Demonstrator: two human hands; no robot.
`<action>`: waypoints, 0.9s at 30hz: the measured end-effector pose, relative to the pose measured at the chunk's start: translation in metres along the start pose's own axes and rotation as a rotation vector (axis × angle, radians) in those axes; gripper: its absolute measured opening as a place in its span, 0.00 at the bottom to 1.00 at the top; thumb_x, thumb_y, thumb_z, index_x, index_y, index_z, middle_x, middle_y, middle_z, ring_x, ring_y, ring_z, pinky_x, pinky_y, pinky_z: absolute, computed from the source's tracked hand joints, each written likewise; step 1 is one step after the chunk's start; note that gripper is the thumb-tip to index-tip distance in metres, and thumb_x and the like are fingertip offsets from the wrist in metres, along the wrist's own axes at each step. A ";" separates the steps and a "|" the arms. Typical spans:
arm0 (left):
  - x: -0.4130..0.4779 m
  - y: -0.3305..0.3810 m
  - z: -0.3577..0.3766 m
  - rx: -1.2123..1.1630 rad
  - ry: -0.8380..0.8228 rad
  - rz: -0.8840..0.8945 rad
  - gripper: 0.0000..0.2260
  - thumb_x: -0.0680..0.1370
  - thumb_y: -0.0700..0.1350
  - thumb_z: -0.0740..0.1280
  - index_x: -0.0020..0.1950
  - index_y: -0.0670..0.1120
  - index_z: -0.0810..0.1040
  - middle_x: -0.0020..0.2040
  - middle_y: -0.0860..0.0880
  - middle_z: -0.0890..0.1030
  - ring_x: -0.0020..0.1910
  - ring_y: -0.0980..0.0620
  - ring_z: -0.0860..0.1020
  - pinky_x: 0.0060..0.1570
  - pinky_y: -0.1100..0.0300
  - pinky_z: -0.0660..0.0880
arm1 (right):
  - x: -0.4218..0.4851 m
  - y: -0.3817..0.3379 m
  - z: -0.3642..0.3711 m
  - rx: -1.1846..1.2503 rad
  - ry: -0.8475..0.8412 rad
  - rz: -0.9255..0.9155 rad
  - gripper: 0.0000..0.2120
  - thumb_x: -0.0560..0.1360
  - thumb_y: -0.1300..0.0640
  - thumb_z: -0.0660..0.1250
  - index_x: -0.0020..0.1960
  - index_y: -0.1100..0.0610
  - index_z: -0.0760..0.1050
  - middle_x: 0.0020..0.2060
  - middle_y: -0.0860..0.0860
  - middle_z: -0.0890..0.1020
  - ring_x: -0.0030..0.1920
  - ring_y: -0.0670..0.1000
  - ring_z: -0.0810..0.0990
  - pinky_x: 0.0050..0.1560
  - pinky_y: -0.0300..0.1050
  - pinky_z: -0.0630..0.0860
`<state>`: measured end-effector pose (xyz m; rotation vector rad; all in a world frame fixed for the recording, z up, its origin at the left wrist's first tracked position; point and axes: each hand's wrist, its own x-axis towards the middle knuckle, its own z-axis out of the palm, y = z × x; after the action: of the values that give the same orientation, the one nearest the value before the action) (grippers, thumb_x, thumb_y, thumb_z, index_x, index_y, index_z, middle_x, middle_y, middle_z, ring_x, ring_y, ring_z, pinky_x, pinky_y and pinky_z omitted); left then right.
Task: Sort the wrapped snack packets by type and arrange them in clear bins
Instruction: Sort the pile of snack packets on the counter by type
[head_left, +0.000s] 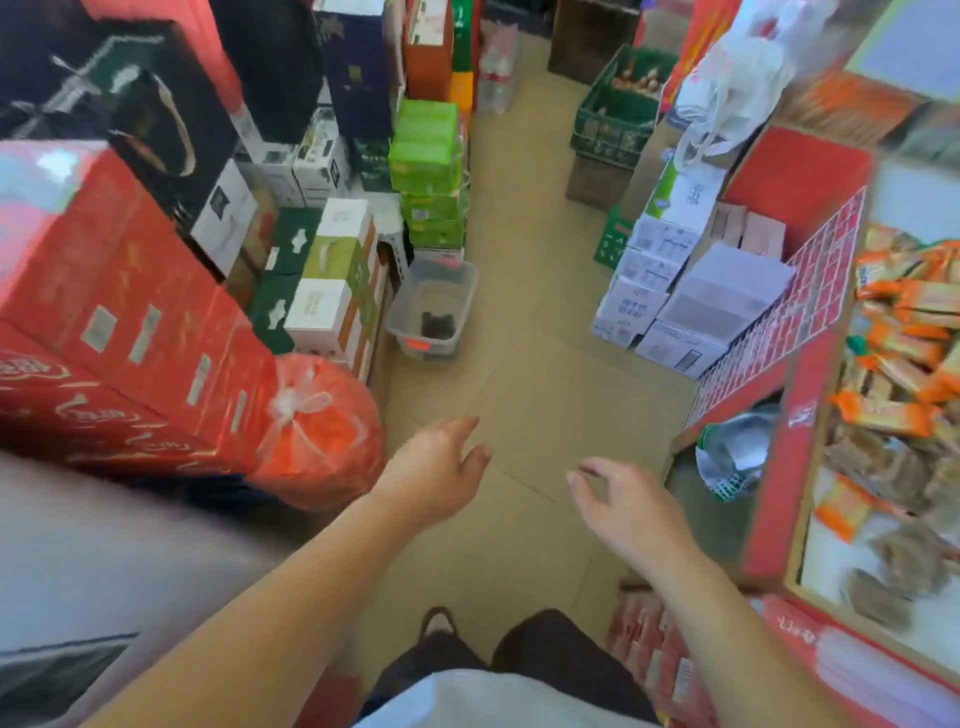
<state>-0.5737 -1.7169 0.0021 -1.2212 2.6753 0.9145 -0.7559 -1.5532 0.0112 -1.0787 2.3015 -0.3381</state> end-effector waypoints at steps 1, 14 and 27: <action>0.022 0.008 -0.004 0.009 -0.017 0.031 0.25 0.85 0.55 0.60 0.79 0.46 0.67 0.74 0.47 0.74 0.73 0.46 0.72 0.70 0.55 0.69 | 0.012 0.003 -0.009 0.022 0.018 0.028 0.22 0.82 0.40 0.60 0.70 0.51 0.76 0.66 0.46 0.80 0.67 0.50 0.76 0.56 0.41 0.70; 0.315 0.160 -0.010 0.072 -0.189 0.233 0.25 0.84 0.57 0.60 0.79 0.48 0.67 0.74 0.49 0.74 0.70 0.44 0.75 0.66 0.50 0.73 | 0.220 0.108 -0.145 0.178 0.107 0.209 0.21 0.81 0.43 0.63 0.69 0.52 0.78 0.57 0.46 0.85 0.53 0.47 0.84 0.57 0.48 0.79; 0.587 0.258 -0.056 0.122 -0.196 0.324 0.22 0.84 0.54 0.61 0.77 0.47 0.69 0.69 0.46 0.77 0.64 0.42 0.78 0.59 0.47 0.77 | 0.411 0.167 -0.276 0.254 0.169 0.348 0.21 0.83 0.43 0.61 0.71 0.51 0.75 0.56 0.48 0.85 0.53 0.55 0.85 0.58 0.54 0.80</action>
<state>-1.1475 -2.0089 0.0047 -0.6470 2.7634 0.8372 -1.2337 -1.7637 -0.0007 -0.5311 2.4557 -0.5801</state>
